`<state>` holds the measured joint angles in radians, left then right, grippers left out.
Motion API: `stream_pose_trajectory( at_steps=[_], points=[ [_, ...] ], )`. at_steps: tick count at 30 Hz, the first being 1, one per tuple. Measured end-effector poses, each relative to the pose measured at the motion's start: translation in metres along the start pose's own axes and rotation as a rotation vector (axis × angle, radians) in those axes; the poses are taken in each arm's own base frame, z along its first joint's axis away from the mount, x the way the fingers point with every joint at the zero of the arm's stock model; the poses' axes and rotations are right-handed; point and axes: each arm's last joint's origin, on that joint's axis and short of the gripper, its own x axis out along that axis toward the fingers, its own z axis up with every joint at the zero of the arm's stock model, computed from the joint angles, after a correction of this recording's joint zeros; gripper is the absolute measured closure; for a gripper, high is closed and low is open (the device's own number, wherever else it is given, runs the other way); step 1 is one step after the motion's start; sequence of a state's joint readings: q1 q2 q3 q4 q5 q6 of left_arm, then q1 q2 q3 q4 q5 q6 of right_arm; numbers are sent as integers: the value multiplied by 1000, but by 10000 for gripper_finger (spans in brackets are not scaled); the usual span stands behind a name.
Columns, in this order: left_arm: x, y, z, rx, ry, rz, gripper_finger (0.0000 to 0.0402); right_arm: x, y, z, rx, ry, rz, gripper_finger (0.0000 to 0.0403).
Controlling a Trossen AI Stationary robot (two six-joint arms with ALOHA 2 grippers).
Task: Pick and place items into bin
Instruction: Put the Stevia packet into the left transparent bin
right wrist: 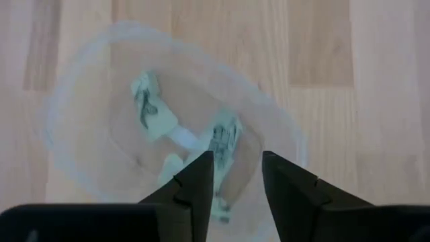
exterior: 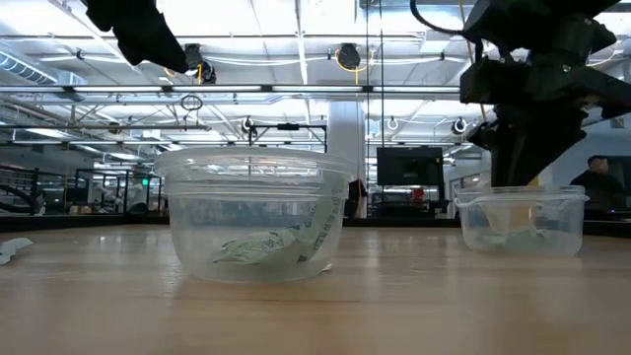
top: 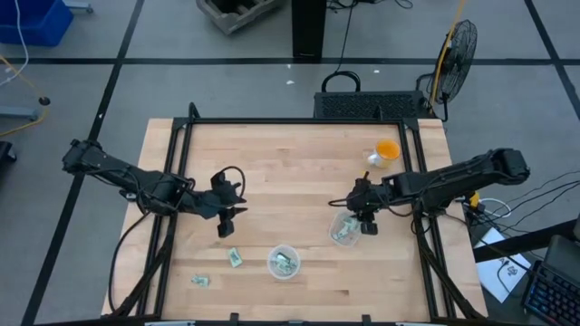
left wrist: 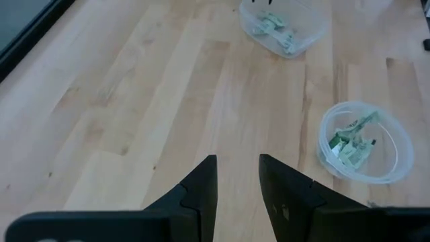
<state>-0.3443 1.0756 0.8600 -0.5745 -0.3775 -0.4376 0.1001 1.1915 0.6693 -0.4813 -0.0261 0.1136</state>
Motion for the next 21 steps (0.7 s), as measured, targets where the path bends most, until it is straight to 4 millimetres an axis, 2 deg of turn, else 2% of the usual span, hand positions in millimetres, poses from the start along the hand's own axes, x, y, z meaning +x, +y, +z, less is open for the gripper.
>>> stream_pose_trajectory(
  at_steps=[4,11,16,21],
  points=[
    [0,1,-2,54,16,9,286,-6,2,12,-56,-149,11,272],
    [6,4,-6,93,93,-1,286,-30,2,35,-176,-469,1,271],
    [22,-3,-12,141,184,-24,286,-42,-2,50,-234,-661,-41,271],
    [43,-10,-22,172,296,-38,286,-45,-10,55,-219,-708,-74,271]
  ],
)
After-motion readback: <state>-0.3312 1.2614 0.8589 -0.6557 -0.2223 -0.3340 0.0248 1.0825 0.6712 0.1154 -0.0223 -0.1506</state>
